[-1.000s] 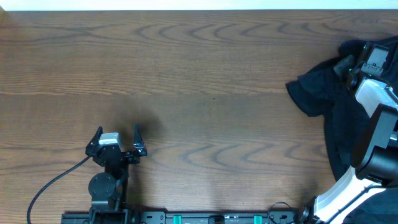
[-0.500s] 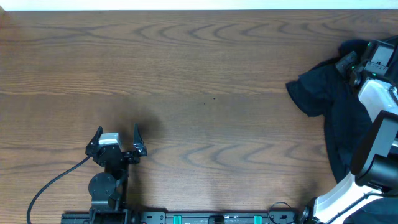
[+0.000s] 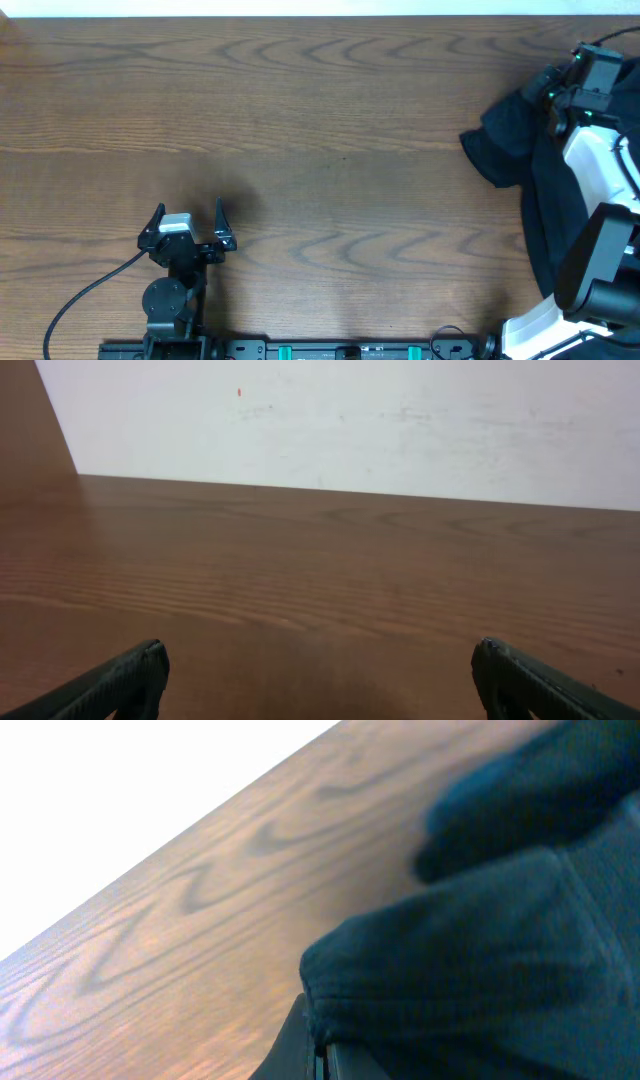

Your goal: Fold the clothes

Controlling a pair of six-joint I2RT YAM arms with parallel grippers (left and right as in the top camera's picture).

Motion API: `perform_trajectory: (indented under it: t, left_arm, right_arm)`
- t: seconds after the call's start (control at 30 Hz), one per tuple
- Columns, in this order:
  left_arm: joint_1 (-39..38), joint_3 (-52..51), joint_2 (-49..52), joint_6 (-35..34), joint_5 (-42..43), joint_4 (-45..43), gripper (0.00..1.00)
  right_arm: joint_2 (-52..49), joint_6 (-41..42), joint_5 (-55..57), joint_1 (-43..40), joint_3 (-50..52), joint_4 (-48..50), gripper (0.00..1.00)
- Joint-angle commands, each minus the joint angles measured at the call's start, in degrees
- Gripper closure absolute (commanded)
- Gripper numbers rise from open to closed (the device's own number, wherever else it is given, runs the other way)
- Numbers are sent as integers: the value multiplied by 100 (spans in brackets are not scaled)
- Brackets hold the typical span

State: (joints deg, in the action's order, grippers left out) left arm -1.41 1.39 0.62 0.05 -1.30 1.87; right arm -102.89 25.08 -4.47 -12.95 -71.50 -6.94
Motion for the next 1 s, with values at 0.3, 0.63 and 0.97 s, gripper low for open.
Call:
perform_trajectory:
  t: [0.3,0.63,0.97]
  left_arm:
    - [-28,-116,-33,55,-87,214,2]
    - [-28,-116,-33,57,-87,214,2]
    - [-28,-116,-33,55,-87,214,2]
  right_arm:
    - [98,-654,-944,1790,15,772,99]
    - [-522,-761,-929,3637,15,1335,99]
    - [-813,-1246,-732,4680,15,1639,99]
